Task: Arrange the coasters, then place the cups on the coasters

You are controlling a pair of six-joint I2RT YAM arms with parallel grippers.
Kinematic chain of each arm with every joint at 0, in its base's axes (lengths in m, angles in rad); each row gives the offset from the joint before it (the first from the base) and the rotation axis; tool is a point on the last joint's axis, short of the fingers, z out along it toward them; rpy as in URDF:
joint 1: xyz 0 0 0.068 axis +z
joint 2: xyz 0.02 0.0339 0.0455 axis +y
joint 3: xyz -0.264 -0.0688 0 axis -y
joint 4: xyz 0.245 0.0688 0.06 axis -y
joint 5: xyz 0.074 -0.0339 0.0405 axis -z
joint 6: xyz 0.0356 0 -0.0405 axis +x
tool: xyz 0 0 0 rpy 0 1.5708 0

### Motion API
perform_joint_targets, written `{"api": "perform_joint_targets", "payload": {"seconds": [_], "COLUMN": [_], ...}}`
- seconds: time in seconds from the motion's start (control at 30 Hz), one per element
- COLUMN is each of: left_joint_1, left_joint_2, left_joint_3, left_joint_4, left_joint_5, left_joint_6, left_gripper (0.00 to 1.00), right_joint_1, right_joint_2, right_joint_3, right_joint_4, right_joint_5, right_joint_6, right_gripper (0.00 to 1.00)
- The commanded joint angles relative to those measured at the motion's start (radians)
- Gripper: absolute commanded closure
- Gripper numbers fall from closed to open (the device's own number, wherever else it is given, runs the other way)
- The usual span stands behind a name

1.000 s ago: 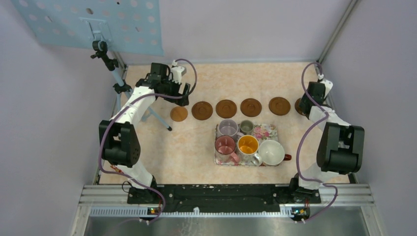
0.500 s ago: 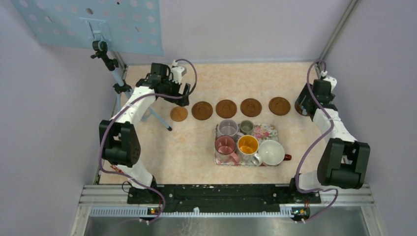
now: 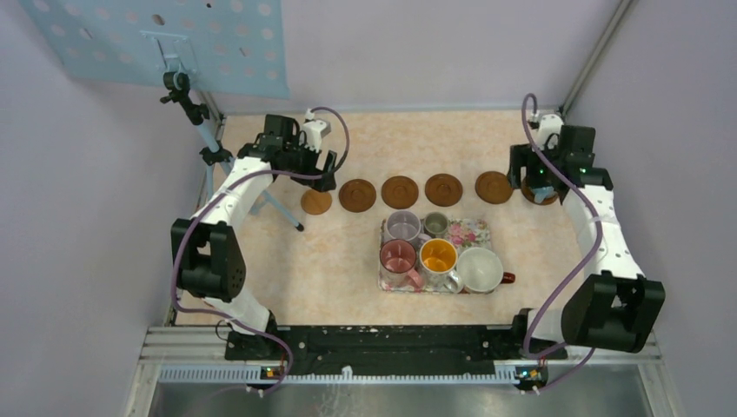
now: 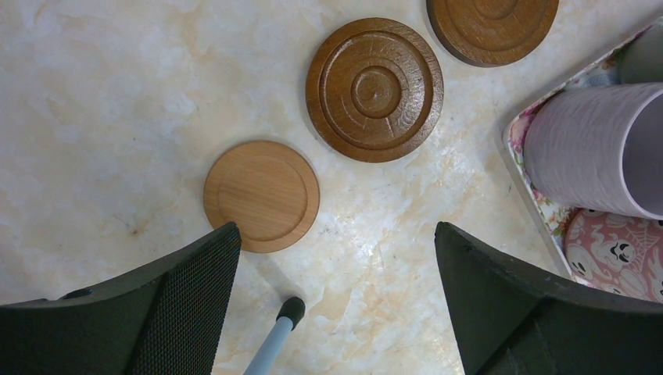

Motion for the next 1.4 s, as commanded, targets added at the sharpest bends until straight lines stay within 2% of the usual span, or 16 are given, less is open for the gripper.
{"api": "perform_joint_targets", "payload": {"seconds": [0.0,0.13,0.2,0.3,0.47,0.8,1.0,1.37], "left_joint_1": [0.001,0.001,0.001,0.001,0.001,0.001,0.001,0.001], "left_joint_2": [-0.049,-0.044,-0.038,-0.030,-0.014,-0.016,-0.006,0.002], "left_joint_3": [-0.014,-0.018,-0.018,-0.016,0.002,-0.007,-0.006,-0.002], "left_joint_4": [0.041,0.042,0.044,0.049,0.045,0.041,0.047,0.051], "left_joint_5": [0.030,0.035,0.040,0.048,0.051,0.039,0.049,0.047], "left_joint_6": [0.020,0.023,0.021,0.015,0.014,0.026,0.014,0.006], "left_gripper": [0.01,0.01,0.01,0.01,0.01,0.01,0.01,0.01], "right_joint_1": [0.019,0.019,0.025,0.050,0.118,0.129,0.165,0.181], "right_joint_2": [-0.029,-0.062,-0.088,-0.136,-0.198,-0.270,-0.307,-0.315], "right_joint_3": [0.116,0.130,0.105,0.033,-0.103,-0.272,-0.346,-0.420], "right_joint_4": [-0.399,-0.704,-0.792,-0.836,-0.818,-0.785,-0.739,-0.576], "right_joint_5": [-0.357,-0.407,-0.406,-0.396,-0.382,-0.280,-0.226,-0.254], "right_joint_6": [-0.481,-0.866,-1.006,-1.119,-1.170,-1.212,-1.221,-1.175], "right_gripper": [0.27,0.29,0.30,0.30,0.28,0.29,0.33,0.42]}}
